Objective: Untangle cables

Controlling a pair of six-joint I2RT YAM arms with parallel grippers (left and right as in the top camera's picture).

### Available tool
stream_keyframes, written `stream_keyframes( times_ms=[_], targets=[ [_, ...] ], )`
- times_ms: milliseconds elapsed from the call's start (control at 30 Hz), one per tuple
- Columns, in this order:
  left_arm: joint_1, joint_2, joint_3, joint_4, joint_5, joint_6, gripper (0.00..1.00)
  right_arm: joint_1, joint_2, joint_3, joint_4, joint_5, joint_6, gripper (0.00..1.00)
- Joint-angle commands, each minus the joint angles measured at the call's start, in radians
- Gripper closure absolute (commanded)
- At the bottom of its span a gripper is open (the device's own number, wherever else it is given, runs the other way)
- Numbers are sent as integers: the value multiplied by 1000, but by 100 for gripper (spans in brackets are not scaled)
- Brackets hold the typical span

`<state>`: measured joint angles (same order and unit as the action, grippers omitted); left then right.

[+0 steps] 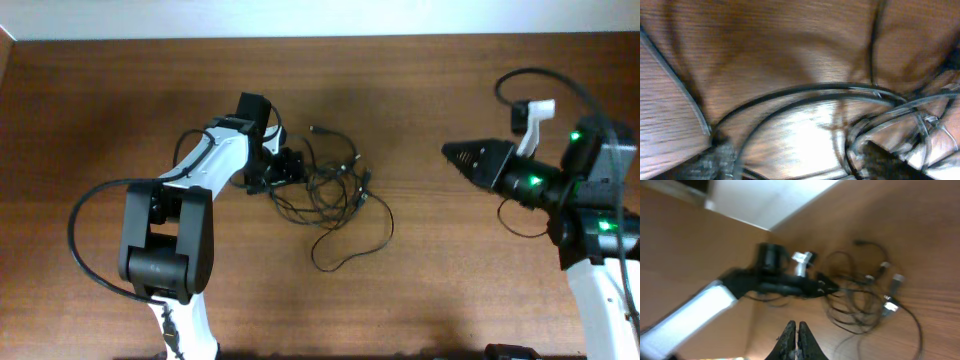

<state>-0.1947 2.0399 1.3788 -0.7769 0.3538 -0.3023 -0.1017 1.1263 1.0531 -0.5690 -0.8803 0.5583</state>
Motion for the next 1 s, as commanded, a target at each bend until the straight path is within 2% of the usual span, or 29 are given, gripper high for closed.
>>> stream_keyframes(
  times_ms=[0,67,200,267,300,367,433,500,567,633,767,833,967],
  targets=[
    [4,11,-3,-16,114,114,14,25,4,3,-103,196,-170,96],
    [3,-26,8,-32,140,137,15,31,32,3,-175,232,-225,94],
    [3,-155,8,-56,92,130,15,31,115,0,-270,268,-300,88],
    [-13,-218,8,-50,-22,44,14,31,164,0,-284,264,-339,85],
    [-27,-235,8,-42,-63,18,16,31,182,0,-285,264,-342,83],
    [-65,-237,8,-11,-117,3,44,31,231,0,-286,264,-341,82],
    [-91,-225,8,-1,-138,3,56,31,278,0,-292,264,-343,82],
    [-138,-208,7,75,-142,-40,49,43,325,-2,-286,265,-346,82],
    [-182,-207,7,123,-196,-95,51,57,357,-2,-276,265,-346,82],
    [-211,-203,7,137,-381,-156,51,69,381,-2,-272,266,-346,82],
    [-220,-113,7,131,-460,-166,57,71,386,-7,-273,294,-356,82],
    [-213,-66,7,126,-482,-266,62,71,386,-16,-272,294,-370,82],
    [-164,-61,7,126,-474,-461,60,71,386,-22,-272,330,-372,82]
  ],
)
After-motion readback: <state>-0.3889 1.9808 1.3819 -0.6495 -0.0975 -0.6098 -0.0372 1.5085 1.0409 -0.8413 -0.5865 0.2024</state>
